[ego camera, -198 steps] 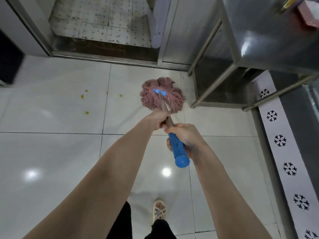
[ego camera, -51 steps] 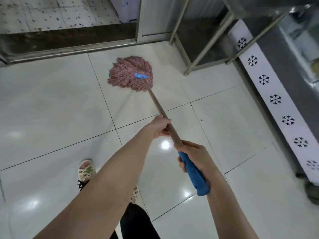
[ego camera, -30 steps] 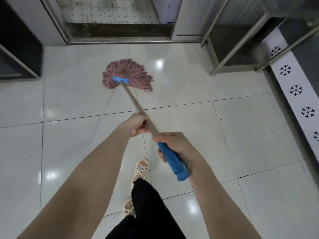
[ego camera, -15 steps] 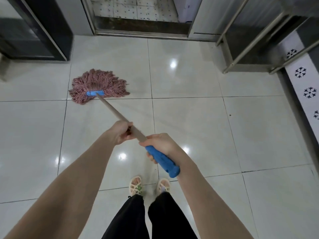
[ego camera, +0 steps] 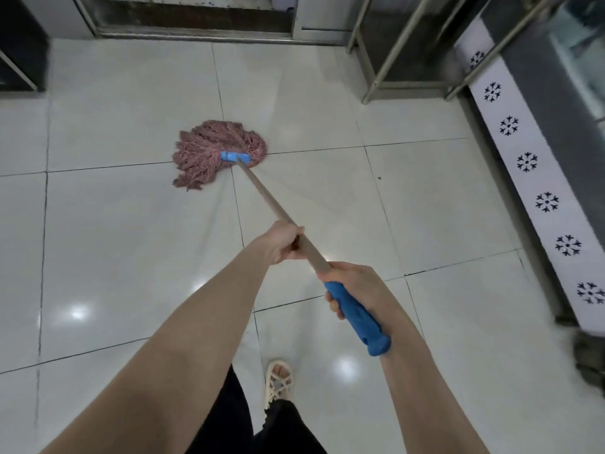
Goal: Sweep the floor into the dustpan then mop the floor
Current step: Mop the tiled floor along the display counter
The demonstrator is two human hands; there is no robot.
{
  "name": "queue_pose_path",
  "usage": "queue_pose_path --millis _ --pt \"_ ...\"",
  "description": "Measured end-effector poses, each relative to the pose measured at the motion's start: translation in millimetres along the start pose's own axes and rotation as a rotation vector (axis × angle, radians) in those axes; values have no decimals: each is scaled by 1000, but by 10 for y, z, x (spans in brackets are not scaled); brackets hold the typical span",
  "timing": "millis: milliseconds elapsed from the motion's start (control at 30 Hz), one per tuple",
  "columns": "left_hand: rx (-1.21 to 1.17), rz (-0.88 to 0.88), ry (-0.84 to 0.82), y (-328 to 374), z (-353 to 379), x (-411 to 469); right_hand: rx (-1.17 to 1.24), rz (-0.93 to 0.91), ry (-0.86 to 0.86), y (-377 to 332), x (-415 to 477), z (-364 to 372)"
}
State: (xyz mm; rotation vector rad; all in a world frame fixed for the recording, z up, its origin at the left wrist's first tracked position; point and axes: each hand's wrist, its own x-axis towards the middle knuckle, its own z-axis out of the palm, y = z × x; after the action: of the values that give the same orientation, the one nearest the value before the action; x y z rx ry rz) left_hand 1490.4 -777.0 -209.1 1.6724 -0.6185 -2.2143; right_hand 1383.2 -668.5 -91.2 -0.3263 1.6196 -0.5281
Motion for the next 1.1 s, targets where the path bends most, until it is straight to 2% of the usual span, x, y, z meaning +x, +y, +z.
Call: queue_pose_path --millis 267,433,600,800,1100 --pt "115 -68 -184 -900 1656 -239 91 -11 163 960 -595 -1278" --pt "51 -75 -273 -1313 1885 -380 85 -47 162 1285 -849 -1550" --pt "-5 -30 -211 -1502 1646 -576 26 -63 88 1365 -971 -1368" --pt "-41 40 -99 -1903 992 -988 -18 -45 -38 1717 -1180 -868" --pt "-196 82 130 -3221 -252 -2071 -200 -33 -261 2913 -1703 101"
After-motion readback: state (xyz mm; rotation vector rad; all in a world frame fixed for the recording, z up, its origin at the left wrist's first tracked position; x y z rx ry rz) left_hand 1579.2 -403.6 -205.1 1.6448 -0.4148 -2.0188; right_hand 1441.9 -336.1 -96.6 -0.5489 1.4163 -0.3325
